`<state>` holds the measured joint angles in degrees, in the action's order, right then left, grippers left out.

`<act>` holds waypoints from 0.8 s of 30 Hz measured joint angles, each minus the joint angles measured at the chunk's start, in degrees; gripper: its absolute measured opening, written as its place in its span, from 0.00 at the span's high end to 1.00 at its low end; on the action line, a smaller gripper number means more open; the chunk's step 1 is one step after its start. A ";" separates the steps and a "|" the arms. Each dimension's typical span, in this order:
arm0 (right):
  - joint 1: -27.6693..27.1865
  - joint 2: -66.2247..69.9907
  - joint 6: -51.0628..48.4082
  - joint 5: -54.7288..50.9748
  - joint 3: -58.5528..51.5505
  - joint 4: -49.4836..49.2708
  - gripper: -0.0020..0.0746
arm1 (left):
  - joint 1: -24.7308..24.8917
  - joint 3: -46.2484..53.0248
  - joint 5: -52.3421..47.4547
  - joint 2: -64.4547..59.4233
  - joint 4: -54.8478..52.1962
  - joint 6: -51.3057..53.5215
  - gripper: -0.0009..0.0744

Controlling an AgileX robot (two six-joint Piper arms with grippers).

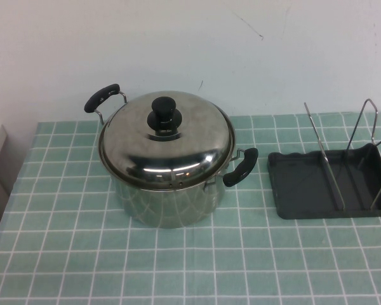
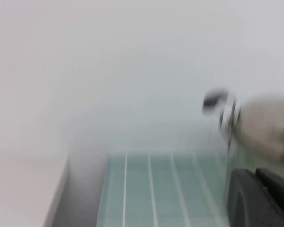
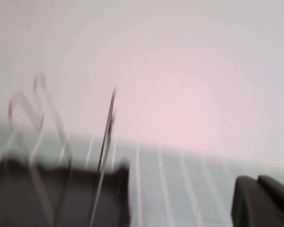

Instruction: Put pot lid on rack

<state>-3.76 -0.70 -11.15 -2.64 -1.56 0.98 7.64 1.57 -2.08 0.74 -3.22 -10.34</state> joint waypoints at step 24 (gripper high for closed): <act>0.00 0.18 -0.88 8.19 13.64 -7.23 0.98 | 0.00 -16.49 5.09 -0.61 -2.66 -1.36 0.99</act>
<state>-3.76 -0.52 -12.03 5.55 12.08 -6.24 7.64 -14.92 3.02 0.13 -5.88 -11.70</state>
